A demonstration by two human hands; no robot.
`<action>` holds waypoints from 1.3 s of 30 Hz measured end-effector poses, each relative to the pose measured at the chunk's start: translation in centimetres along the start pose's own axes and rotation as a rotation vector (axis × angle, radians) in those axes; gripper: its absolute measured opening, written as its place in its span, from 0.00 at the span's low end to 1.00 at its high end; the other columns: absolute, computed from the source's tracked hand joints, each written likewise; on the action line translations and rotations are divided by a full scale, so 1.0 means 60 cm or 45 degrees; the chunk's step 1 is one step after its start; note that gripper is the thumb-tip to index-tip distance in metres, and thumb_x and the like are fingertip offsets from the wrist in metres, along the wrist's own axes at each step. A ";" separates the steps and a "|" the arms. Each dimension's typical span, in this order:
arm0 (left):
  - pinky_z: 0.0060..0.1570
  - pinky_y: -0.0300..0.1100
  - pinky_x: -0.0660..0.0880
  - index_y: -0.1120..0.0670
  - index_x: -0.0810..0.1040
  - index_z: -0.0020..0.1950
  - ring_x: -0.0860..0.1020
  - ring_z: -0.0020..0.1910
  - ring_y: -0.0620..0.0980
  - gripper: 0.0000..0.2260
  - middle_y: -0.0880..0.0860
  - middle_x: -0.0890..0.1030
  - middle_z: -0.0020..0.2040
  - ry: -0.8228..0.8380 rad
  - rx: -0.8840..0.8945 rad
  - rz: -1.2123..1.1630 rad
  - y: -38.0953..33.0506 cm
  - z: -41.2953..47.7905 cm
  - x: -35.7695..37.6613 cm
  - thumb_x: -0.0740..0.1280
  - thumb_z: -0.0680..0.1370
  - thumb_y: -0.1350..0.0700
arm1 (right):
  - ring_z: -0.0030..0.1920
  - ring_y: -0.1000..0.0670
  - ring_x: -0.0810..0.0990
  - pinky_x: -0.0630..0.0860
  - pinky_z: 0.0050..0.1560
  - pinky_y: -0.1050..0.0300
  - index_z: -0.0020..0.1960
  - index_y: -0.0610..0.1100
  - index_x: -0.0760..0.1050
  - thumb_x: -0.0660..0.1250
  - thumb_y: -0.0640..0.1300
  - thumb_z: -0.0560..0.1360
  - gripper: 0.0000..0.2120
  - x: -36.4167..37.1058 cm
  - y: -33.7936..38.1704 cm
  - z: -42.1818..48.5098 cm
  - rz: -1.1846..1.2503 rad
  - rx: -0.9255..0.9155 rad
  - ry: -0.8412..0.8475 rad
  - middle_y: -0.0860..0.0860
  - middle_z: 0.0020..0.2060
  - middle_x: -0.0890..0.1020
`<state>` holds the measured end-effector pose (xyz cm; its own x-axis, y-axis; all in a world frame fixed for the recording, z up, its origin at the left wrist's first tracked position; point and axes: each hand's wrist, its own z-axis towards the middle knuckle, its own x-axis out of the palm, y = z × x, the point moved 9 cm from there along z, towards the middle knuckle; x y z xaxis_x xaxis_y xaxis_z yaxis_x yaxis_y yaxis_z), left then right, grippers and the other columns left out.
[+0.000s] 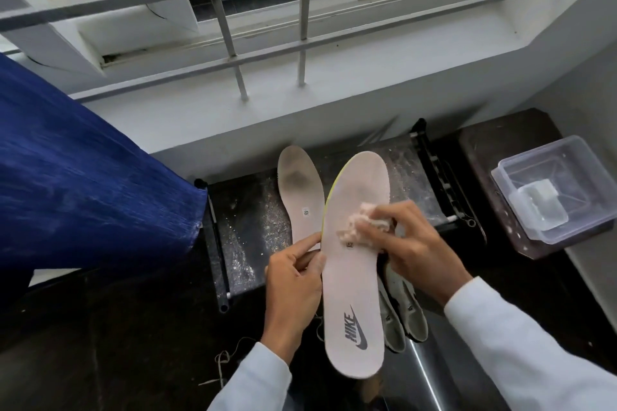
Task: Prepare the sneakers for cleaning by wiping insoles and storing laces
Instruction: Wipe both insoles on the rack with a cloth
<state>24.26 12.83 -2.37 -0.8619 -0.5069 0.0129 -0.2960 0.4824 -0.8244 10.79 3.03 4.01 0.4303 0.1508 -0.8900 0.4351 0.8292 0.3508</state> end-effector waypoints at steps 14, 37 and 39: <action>0.52 0.59 0.81 0.49 0.81 0.59 0.86 0.48 0.57 0.17 0.51 0.88 0.45 -0.030 -0.034 -0.005 0.005 -0.003 -0.009 0.65 0.79 0.69 | 0.50 0.42 0.78 0.73 0.55 0.61 0.58 0.41 0.82 0.63 0.31 0.76 0.15 -0.132 -0.047 0.067 -0.126 0.274 -0.457 0.38 0.50 0.78; 0.51 0.58 0.82 0.44 0.83 0.53 0.86 0.47 0.56 0.19 0.51 0.88 0.45 -0.098 0.015 0.036 0.019 -0.012 -0.034 0.65 0.78 0.69 | 0.48 0.46 0.79 0.73 0.53 0.62 0.56 0.41 0.83 0.63 0.34 0.73 0.15 -0.037 -0.018 0.093 0.183 0.407 -0.275 0.41 0.49 0.79; 0.52 0.59 0.81 0.48 0.84 0.55 0.86 0.48 0.57 0.17 0.52 0.88 0.46 -0.124 0.026 0.027 0.021 -0.005 -0.041 0.65 0.79 0.69 | 0.48 0.44 0.79 0.75 0.53 0.59 0.58 0.43 0.82 0.64 0.35 0.71 0.17 0.030 0.004 0.081 0.263 0.443 -0.017 0.43 0.49 0.78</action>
<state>25.88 14.86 -3.27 -0.8237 -0.5639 -0.0590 -0.2686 0.4797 -0.8353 15.52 0.91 3.91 0.5462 0.2864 -0.7871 0.5792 0.5497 0.6019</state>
